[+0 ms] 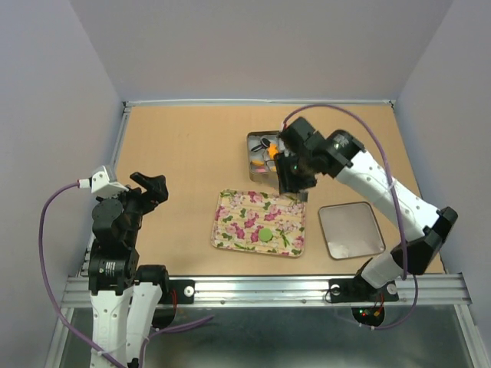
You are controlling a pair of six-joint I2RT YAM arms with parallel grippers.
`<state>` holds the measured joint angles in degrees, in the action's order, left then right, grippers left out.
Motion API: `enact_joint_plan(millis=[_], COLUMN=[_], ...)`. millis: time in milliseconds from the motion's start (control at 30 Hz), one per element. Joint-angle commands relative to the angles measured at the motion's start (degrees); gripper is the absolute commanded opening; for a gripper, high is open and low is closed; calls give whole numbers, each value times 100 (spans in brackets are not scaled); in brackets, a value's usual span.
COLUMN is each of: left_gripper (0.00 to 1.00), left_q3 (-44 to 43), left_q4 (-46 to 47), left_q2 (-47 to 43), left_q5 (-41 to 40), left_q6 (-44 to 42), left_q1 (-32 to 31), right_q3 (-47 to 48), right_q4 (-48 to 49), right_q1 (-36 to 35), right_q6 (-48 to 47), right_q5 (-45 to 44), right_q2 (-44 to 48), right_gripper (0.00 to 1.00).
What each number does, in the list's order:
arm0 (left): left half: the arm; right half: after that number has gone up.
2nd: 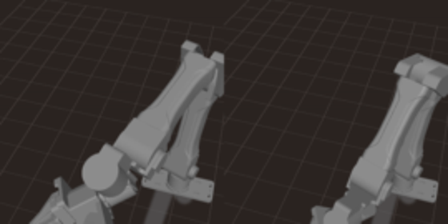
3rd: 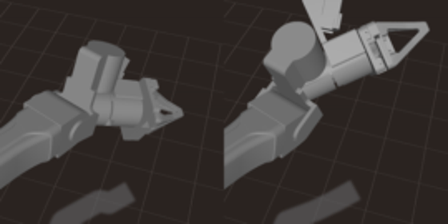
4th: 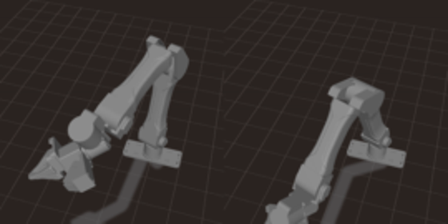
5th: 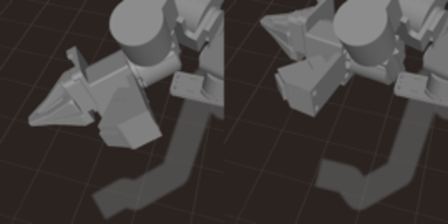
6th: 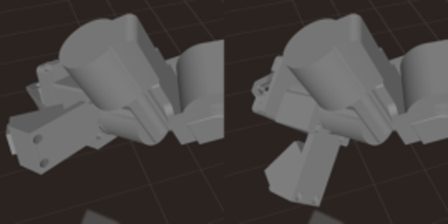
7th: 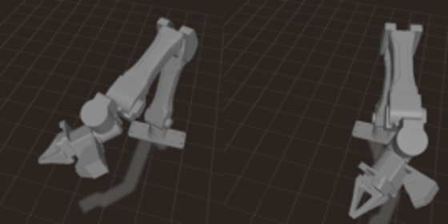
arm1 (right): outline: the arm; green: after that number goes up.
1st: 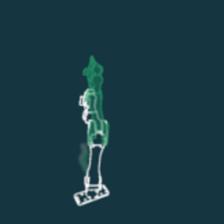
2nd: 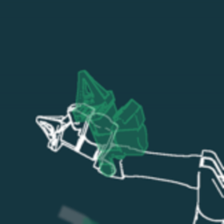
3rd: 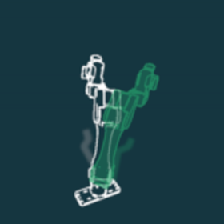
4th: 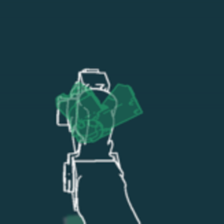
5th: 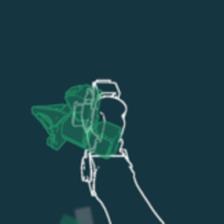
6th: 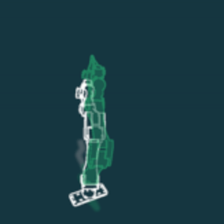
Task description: Pack the cookies
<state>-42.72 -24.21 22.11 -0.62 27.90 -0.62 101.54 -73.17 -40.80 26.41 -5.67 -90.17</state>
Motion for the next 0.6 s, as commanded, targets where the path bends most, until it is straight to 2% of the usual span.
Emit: enact_joint_plan(millis=[0,200,567], left_gripper=[95,95,95], left_q3=[80,80,71], left_q4=[320,329,320], left_q2=[74,83,74], left_q5=[36,212,194], left_q6=[-74,-83,-65], left_q1=[18,18,18], right_q3=[-1280,-2427,-2551], right_q4=[302,584,540], right_q1=[-761,-1509,-2468], right_q6=[530,1110,1603], right_q5=[242,382,181], right_q2=[613,1317,1195], right_gripper=[49,49,50])
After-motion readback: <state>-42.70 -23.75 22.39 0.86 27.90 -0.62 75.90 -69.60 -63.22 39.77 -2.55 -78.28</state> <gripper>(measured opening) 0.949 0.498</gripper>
